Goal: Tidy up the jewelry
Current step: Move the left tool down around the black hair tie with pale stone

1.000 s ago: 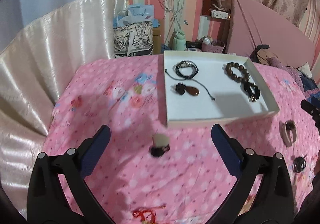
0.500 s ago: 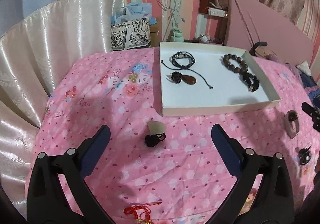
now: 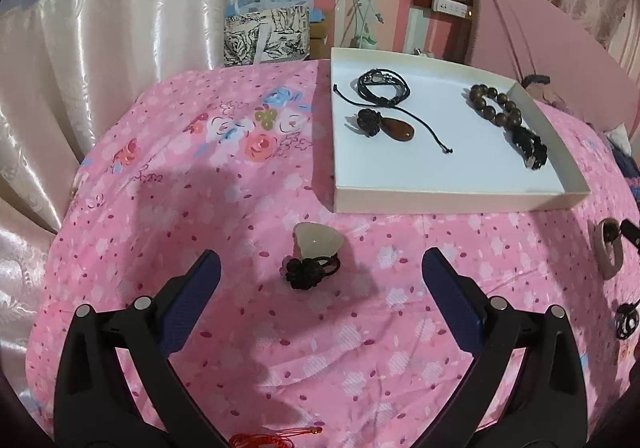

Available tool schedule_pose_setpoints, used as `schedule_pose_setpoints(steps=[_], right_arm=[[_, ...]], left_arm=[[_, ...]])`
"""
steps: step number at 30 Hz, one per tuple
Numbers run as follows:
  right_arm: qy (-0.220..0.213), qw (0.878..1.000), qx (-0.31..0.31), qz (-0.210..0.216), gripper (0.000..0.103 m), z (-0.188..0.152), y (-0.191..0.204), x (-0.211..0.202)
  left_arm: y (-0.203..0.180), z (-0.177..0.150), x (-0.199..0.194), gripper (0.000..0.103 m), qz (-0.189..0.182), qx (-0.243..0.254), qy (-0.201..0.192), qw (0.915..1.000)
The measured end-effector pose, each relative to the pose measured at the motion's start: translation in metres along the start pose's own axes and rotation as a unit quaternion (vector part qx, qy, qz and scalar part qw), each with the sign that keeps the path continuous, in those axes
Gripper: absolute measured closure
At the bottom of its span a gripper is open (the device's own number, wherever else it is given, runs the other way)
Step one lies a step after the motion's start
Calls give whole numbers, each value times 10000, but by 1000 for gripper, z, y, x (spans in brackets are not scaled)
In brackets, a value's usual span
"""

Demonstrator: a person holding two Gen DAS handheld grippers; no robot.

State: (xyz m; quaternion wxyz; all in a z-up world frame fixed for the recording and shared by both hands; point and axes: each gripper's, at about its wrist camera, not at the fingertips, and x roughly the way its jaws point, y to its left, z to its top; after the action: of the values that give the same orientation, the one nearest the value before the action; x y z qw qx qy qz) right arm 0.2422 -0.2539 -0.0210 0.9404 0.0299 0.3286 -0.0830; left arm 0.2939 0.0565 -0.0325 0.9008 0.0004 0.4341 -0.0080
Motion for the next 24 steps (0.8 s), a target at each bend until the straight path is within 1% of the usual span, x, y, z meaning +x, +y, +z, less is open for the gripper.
schedule_pose_setpoints(steps=[2, 4, 5, 8, 10, 13, 17, 19, 21, 23, 24], right_arm=[[45, 10000, 51, 3, 15, 0, -3, 2], [121, 9998, 161, -4, 15, -1, -7, 5], [133, 9997, 197, 11, 15, -2, -9, 5], [225, 9990, 369, 119, 15, -3, -15, 9], [275, 9985, 449, 113, 15, -4, -19, 11], [331, 9983, 475, 58, 15, -6, -20, 14], [395, 9981, 463, 25, 15, -6, -20, 18], [400, 9981, 461, 33, 15, -6, -19, 18], [417, 9980, 465, 35, 15, -7, -18, 20], [440, 9980, 462, 33, 15, -7, -17, 22], [449, 9979, 455, 32, 15, -7, -17, 23]], left_arm=[[2, 1, 0, 5, -31, -45, -19, 10000], [4, 2, 4, 14, 1, -43, -7, 10000], [5, 2, 7, 17, -1, -57, 49, 10000], [9, 1, 15, 18, 3, -121, 167, 9998], [12, 1, 22, 20, 55, -154, 242, 9996], [18, 1, 29, 26, -9, -230, 362, 9991], [21, 1, 37, 32, -16, -247, 458, 9986], [21, 0, 41, 41, -64, -249, 547, 9982], [21, -1, 42, 44, -76, -244, 567, 9981], [21, -1, 42, 44, -110, -246, 570, 9980], [22, -1, 42, 47, -149, -256, 573, 9979]])
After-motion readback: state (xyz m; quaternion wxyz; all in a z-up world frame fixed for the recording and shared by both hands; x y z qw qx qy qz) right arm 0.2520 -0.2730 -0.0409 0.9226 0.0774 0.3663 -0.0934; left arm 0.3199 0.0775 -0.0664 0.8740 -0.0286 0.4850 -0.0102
